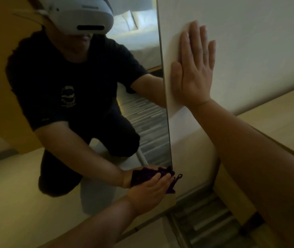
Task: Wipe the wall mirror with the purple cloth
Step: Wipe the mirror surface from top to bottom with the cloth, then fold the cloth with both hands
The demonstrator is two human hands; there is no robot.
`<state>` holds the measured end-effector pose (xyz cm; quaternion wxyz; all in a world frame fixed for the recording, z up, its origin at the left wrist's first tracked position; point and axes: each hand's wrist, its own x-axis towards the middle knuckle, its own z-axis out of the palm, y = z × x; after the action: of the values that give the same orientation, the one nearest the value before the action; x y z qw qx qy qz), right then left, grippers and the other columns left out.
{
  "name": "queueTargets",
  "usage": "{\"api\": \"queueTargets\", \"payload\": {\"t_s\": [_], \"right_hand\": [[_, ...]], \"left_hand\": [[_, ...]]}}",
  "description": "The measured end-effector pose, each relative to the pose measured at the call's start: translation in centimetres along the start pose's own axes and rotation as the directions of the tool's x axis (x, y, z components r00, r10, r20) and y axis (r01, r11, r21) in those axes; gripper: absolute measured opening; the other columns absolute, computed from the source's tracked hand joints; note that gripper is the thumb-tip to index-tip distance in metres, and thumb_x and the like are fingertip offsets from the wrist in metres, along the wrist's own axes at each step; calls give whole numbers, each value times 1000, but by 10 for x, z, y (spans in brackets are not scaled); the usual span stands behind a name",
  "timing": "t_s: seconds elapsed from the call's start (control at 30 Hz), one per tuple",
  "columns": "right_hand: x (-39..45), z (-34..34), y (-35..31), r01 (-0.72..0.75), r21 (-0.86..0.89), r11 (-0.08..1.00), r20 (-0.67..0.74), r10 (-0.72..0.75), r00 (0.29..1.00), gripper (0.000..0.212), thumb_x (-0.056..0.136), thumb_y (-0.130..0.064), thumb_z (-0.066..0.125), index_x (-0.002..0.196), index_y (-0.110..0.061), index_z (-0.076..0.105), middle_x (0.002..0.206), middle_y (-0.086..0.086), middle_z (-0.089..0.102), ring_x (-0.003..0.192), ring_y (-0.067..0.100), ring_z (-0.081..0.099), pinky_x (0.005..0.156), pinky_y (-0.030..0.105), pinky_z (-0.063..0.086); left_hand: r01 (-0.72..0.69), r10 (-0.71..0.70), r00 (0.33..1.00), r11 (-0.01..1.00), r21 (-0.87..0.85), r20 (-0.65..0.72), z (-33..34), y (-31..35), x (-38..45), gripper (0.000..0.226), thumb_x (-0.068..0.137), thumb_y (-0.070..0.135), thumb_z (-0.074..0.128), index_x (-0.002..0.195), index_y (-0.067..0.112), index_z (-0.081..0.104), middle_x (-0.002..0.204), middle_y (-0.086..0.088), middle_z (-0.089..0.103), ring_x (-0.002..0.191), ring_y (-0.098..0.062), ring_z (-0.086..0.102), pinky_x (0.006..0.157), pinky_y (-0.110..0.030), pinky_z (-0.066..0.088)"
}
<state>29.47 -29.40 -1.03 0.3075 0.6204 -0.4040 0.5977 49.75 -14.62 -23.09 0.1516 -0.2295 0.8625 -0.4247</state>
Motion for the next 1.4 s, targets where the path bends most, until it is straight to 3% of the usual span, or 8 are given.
{"api": "queueTargets", "payload": {"t_s": [0.3,0.5,0.7,0.83,0.97,1.1,1.23,1.4], "right_hand": [[1,-1,-1,-21,-6,1000,28,21,999,56,105,-38,23,148,-4,34,151,29,38,143,42,28,118,57,18],[3,-18,-6,-78,-23,997,230,81,970,59,104,-39,23,154,-8,24,159,23,27,148,38,18,122,51,9],[20,-66,-24,-164,-120,979,595,203,778,62,106,-45,20,159,-18,0,167,6,-5,154,24,-7,125,48,2],[46,-105,-47,-225,-194,955,754,292,588,66,105,-52,18,159,-18,2,167,5,-5,153,21,-8,125,49,5],[90,-170,-96,-341,-187,921,834,333,440,64,102,-56,28,155,-18,28,166,5,12,152,23,11,120,42,11],[152,-248,-151,-377,-177,909,922,287,260,70,93,-62,28,150,-23,39,163,-2,25,148,18,24,114,33,17],[210,-307,-184,-309,-88,947,960,164,228,68,92,-61,47,145,-19,45,154,3,40,140,23,39,111,33,21],[268,-350,-214,-172,-91,981,973,124,193,70,88,-61,59,147,-27,40,150,-3,45,141,17,35,116,32,12]], "left_hand": [[-61,75,992,988,-139,100,-14,-11,-15,49,84,45,70,127,22,67,137,1,60,133,-23,48,111,-43,29],[137,-150,988,965,-226,-43,-63,-50,-39,43,94,30,57,133,14,58,140,-8,54,128,-29,49,99,-40,47],[270,-334,940,844,-463,-60,-124,-102,-65,40,102,24,37,137,11,50,144,-11,51,131,-29,49,99,-44,48],[275,-379,923,773,-572,-69,-175,-142,-86,39,99,23,42,133,13,57,141,-8,55,127,-27,54,93,-42,51],[287,-473,878,642,-711,-73,-233,-200,-100,45,89,7,43,128,11,64,137,-10,60,121,-28,59,89,-42,52],[299,-458,887,463,-834,64,-288,-258,-116,59,76,-6,79,131,8,62,138,-14,58,119,-32,61,93,-46,53],[291,-307,929,266,-919,205,-353,-309,-130,52,98,7,61,146,17,46,154,-3,41,135,-26,45,110,-44,42],[285,-103,953,-9,-959,284,-436,-360,-141,44,106,14,45,149,22,41,155,3,38,142,-14,33,107,-15,21]]}}
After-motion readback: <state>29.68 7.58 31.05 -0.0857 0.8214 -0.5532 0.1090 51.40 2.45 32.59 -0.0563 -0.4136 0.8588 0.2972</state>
